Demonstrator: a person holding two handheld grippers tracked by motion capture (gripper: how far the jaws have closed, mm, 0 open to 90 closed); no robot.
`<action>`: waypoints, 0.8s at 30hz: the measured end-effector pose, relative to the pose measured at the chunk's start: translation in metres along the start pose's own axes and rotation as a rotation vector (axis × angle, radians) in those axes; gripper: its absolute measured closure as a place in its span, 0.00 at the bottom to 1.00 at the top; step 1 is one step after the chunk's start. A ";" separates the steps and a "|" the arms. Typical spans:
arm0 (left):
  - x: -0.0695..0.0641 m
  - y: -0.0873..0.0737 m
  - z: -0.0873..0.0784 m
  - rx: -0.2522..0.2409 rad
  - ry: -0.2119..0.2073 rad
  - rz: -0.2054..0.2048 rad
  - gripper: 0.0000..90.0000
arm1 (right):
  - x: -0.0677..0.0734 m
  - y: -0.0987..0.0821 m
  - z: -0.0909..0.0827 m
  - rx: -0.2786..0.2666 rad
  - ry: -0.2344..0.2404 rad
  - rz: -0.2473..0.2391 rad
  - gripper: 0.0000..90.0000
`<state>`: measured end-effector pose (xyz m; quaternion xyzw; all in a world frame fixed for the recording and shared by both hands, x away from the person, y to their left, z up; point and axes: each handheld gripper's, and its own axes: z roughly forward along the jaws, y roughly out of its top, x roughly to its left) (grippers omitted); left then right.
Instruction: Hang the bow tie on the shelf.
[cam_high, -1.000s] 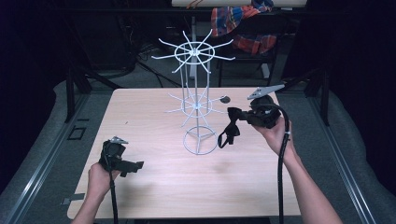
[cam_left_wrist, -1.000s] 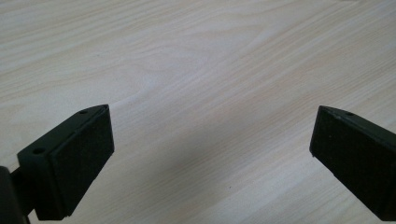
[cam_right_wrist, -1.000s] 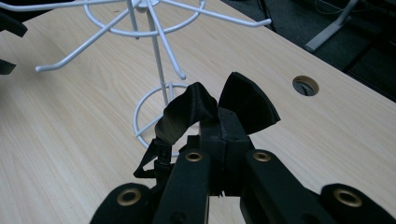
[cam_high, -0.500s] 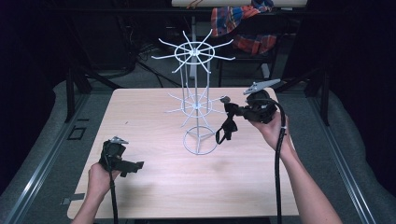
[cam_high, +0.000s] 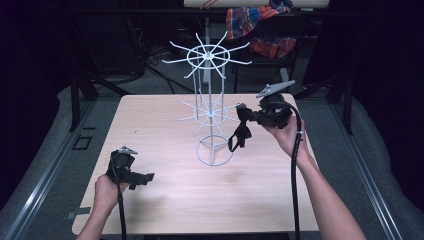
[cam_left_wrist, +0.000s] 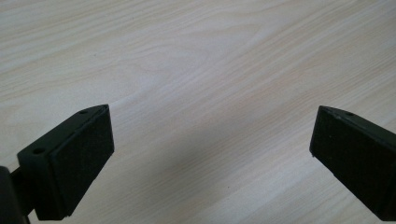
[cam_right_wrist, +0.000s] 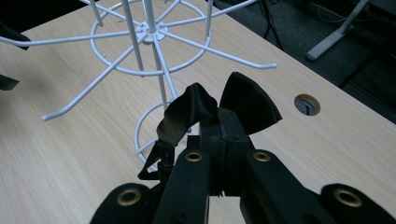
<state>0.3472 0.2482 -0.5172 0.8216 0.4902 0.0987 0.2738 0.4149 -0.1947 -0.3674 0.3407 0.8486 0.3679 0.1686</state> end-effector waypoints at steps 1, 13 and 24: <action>0.000 0.000 0.000 0.000 0.000 0.001 0.00 | 0.000 0.001 0.001 -0.006 0.003 0.000 1.00; 0.000 0.000 0.000 0.003 -0.005 0.001 0.00 | -0.001 0.008 0.009 0.018 0.019 -0.003 1.00; 0.000 0.000 0.002 0.009 -0.008 0.003 0.00 | -0.013 0.006 0.023 0.037 0.051 0.044 1.00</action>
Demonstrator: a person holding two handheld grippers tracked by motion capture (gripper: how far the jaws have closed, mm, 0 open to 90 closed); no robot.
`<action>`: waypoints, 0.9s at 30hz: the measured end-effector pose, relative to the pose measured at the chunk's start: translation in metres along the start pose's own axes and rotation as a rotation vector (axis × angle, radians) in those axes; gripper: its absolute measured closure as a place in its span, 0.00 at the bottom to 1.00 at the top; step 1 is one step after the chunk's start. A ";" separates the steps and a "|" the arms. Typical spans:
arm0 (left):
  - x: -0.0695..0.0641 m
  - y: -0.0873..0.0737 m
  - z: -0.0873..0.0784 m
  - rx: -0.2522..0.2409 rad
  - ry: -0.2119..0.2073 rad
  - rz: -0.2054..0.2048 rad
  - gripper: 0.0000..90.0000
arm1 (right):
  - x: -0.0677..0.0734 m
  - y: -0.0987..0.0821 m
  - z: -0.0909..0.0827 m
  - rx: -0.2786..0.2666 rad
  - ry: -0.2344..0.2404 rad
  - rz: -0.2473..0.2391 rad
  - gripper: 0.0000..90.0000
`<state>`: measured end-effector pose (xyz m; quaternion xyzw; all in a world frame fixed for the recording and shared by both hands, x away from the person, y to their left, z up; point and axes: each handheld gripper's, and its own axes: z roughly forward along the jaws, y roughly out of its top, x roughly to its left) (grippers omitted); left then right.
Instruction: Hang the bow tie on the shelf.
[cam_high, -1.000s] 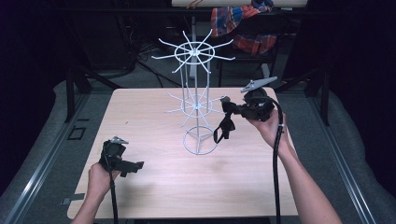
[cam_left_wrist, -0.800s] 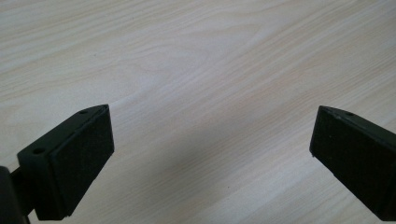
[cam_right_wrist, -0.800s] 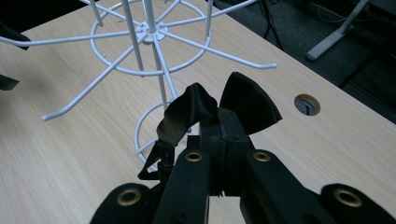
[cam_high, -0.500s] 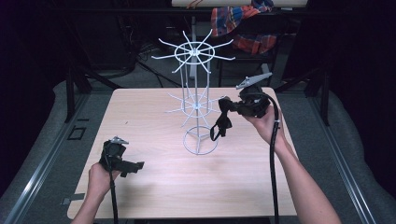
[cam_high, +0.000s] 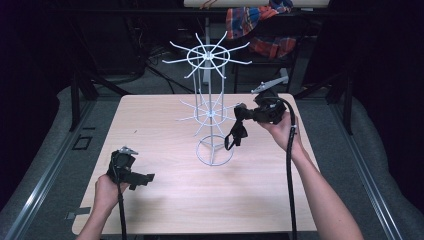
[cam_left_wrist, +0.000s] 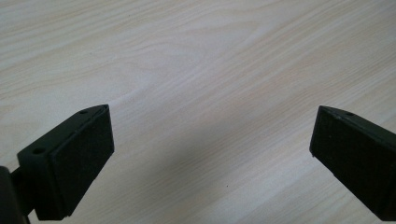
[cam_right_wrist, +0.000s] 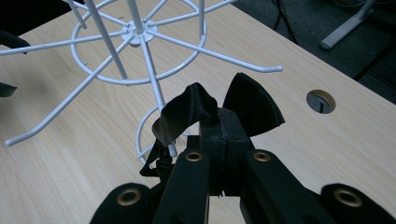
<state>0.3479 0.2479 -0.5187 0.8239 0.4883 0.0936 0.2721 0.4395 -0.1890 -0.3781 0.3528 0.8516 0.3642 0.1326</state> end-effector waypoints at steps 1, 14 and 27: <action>0.000 0.000 0.000 0.001 0.000 0.003 0.00 | -0.001 -0.001 0.002 0.001 -0.002 0.005 1.00; -0.001 0.001 0.001 0.001 0.002 0.006 0.00 | -0.006 -0.013 0.021 0.011 0.040 0.043 1.00; -0.001 0.001 0.001 0.002 0.002 0.003 0.00 | -0.006 -0.025 0.033 0.024 0.072 0.062 1.00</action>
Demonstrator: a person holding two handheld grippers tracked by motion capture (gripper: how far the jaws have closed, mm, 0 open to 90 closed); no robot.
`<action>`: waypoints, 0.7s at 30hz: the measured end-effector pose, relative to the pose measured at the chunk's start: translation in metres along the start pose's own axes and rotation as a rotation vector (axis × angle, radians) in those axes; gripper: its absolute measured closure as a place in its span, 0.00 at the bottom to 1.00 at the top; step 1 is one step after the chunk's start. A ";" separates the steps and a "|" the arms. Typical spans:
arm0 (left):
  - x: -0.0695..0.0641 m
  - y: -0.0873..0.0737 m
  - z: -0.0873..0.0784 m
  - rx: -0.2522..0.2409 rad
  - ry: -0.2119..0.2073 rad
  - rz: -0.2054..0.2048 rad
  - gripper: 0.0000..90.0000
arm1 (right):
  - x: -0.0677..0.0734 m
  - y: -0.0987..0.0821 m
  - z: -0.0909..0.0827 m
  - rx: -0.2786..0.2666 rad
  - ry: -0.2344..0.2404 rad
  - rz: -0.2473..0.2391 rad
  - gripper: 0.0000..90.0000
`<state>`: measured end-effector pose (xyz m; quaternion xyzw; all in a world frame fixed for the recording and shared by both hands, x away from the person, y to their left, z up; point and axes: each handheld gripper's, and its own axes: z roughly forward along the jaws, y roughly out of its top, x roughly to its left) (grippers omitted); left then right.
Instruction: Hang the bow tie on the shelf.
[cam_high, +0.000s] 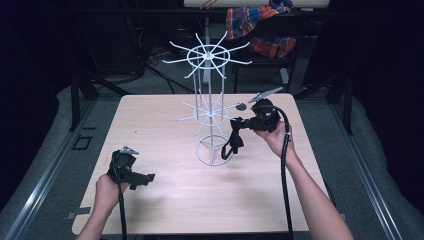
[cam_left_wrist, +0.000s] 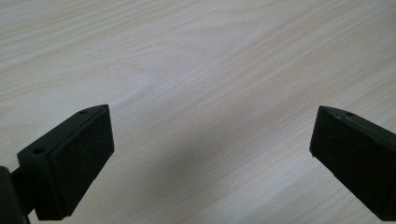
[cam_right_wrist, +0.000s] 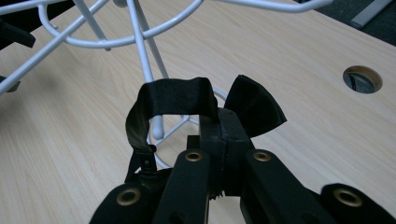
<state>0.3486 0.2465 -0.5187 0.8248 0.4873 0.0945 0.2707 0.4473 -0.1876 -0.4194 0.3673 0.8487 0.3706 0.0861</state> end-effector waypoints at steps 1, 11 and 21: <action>0.000 0.000 0.000 -0.002 -0.001 0.001 0.00 | 0.000 -0.002 0.001 0.008 0.004 0.007 1.00; 0.000 0.000 0.000 -0.003 -0.001 0.004 0.00 | 0.000 -0.004 0.002 0.001 0.009 0.009 1.00; -0.001 0.000 0.000 0.001 -0.003 0.004 0.00 | 0.001 -0.008 0.002 0.013 0.006 -0.005 0.87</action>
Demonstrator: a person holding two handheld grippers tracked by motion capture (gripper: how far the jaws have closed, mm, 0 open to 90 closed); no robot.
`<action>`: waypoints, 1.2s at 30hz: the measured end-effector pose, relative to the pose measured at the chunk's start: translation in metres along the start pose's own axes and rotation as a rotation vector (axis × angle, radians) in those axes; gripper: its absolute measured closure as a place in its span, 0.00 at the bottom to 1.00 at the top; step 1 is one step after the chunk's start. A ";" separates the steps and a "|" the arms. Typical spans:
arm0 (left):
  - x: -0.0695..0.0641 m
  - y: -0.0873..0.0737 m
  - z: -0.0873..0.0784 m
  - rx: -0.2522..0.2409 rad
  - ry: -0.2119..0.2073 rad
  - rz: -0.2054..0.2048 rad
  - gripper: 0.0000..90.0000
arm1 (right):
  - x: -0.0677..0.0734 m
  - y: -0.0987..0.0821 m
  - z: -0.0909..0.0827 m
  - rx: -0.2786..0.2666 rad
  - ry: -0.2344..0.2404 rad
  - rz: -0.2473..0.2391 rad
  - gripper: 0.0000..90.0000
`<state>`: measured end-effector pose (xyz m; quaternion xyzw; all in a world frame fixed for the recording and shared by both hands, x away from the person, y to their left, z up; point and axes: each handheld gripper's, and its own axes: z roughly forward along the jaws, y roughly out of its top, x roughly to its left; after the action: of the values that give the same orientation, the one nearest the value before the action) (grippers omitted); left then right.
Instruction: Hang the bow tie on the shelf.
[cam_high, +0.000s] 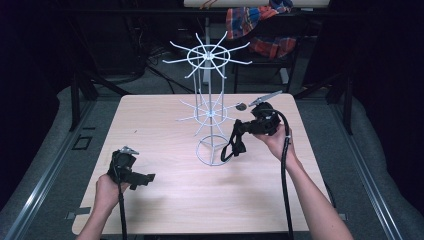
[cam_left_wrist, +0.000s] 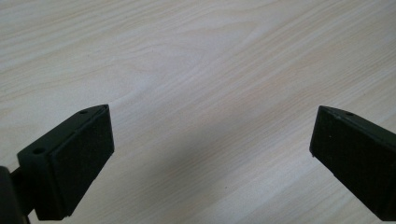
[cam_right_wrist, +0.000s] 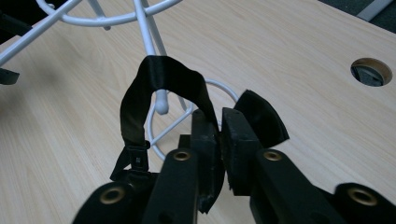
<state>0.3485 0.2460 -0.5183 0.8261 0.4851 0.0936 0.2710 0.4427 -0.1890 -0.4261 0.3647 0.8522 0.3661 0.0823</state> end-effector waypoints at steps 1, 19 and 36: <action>0.000 0.000 0.000 0.001 -0.001 0.001 0.00 | 0.000 0.000 -0.001 -0.001 -0.003 0.003 0.84; -0.001 0.000 0.001 0.002 0.001 0.006 0.00 | 0.010 -0.010 -0.023 0.039 -0.011 -0.045 0.29; -0.001 0.000 0.001 0.002 0.001 0.007 0.00 | 0.028 -0.034 -0.055 0.114 -0.005 -0.092 0.08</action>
<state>0.3482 0.2446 -0.5185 0.8280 0.4824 0.0946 0.2696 0.3808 -0.2163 -0.4066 0.3303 0.8872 0.3119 0.0803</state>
